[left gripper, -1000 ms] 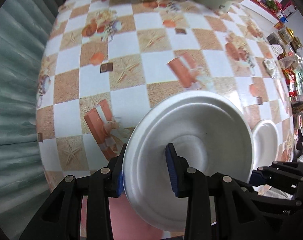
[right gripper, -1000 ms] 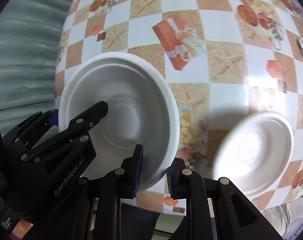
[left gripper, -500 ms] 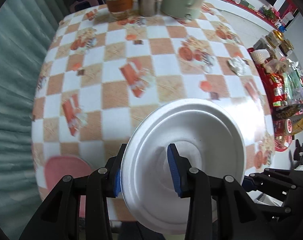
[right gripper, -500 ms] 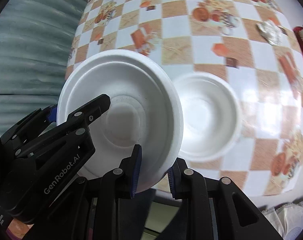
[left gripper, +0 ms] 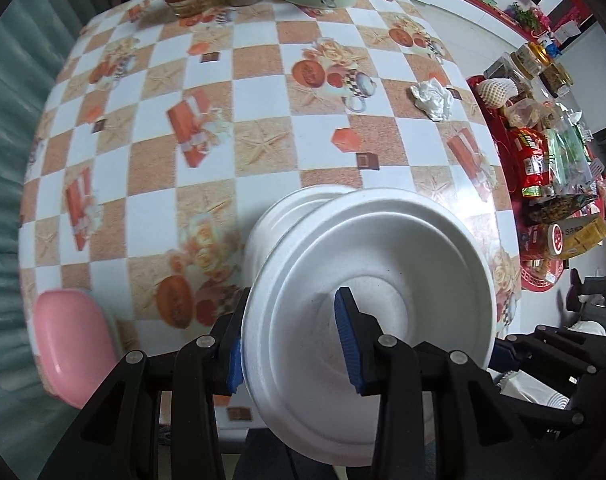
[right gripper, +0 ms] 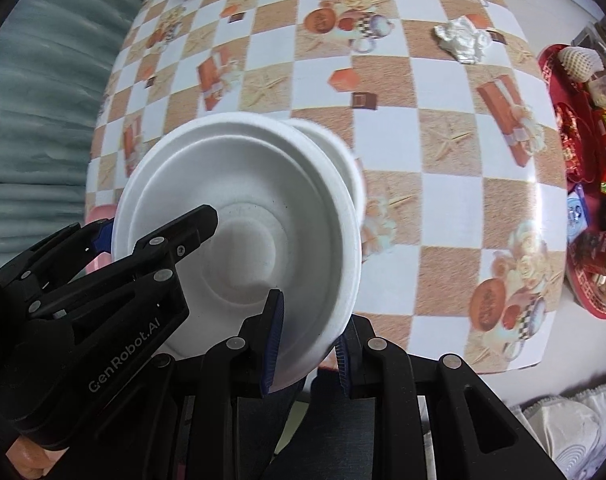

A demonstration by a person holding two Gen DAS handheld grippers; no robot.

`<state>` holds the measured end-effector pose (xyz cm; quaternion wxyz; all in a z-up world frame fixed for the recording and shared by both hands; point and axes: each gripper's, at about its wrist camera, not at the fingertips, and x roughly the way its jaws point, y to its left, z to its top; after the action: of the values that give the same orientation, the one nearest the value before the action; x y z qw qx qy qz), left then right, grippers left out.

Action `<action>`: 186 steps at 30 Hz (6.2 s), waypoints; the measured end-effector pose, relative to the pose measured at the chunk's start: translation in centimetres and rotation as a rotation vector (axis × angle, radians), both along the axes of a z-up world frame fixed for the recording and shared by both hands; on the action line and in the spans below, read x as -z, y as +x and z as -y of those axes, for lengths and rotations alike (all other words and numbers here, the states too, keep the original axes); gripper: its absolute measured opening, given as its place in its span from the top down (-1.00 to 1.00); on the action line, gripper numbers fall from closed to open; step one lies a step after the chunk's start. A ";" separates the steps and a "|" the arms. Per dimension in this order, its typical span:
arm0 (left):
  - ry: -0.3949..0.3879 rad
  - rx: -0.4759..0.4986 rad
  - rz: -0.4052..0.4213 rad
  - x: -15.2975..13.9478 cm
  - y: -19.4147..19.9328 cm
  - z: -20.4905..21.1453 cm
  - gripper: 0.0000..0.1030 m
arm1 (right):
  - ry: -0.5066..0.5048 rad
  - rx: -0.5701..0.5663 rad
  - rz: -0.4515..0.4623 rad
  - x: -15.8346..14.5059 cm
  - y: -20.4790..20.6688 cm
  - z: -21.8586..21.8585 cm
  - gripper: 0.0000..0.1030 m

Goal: Organize plates and bowls

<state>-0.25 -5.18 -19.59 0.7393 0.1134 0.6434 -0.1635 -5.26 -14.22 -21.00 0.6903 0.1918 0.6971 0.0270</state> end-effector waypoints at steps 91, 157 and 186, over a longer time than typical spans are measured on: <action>0.050 -0.033 -0.204 -0.4 -1.2 0.2 -0.68 | -0.050 0.114 -0.103 -1.3 -3.1 10.4 -0.98; 0.087 -0.051 -0.150 12.1 6.3 -3.4 -1.00 | -0.078 0.104 -0.181 12.5 3.7 3.1 -1.00; 0.051 0.083 -0.174 10.3 4.9 -0.7 0.15 | 0.064 0.064 -0.158 10.7 5.1 0.6 0.47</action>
<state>4.68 -4.50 -29.93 0.6700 0.1439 0.7039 -0.1868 -0.20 -14.82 -31.73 0.6271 0.2377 0.7417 0.0120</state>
